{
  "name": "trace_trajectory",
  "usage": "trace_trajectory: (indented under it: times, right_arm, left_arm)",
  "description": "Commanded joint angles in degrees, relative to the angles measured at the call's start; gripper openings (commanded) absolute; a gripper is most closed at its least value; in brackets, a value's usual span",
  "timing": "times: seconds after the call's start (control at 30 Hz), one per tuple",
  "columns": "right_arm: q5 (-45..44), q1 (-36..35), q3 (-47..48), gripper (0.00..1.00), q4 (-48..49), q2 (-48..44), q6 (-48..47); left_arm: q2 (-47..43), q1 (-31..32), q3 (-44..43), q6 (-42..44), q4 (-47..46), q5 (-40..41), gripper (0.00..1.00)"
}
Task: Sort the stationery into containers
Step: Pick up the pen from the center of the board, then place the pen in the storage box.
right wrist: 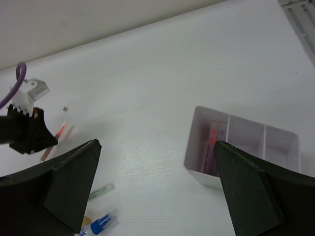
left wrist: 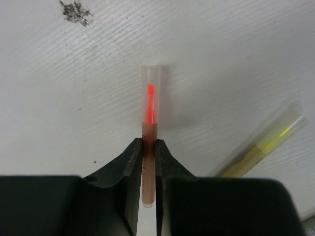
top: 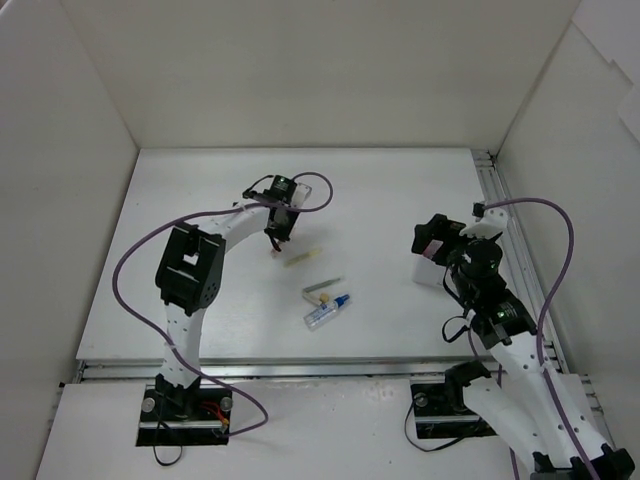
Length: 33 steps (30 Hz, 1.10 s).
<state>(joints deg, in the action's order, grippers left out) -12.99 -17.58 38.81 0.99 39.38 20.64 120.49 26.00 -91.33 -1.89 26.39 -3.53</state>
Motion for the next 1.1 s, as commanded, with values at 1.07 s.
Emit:
trace_trajectory:
  times: [1.07]
  right_arm:
    - [16.24, -20.21, 9.79, 0.73, 43.65, 40.78, 20.4]
  left_arm:
    - [-42.0, 9.25, 24.71, -2.94, -20.86, -20.99, 0.0]
